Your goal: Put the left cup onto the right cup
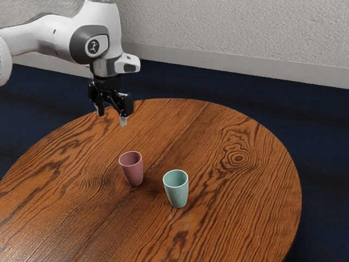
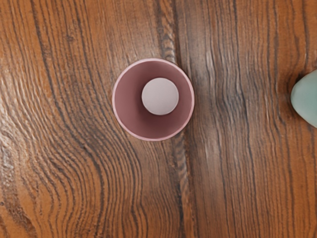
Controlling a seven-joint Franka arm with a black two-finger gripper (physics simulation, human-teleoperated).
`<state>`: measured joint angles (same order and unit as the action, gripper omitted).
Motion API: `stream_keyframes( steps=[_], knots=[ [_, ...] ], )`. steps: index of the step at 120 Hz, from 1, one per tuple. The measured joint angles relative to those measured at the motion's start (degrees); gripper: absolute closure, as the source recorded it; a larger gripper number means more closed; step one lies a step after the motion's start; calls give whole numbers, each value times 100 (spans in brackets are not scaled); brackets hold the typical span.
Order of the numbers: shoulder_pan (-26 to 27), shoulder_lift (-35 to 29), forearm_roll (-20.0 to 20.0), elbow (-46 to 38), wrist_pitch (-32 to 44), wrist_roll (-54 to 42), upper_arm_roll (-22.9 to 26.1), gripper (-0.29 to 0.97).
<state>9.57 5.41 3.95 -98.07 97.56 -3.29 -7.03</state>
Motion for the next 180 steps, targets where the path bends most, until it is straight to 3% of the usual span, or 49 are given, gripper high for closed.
stream_keyframes(
  steps=[76,180],
  knots=[
    [-273,327,-13,-379,810,-122,0,0],
    [-505,854,-242,-346,1088,435,0,0]
  ],
)
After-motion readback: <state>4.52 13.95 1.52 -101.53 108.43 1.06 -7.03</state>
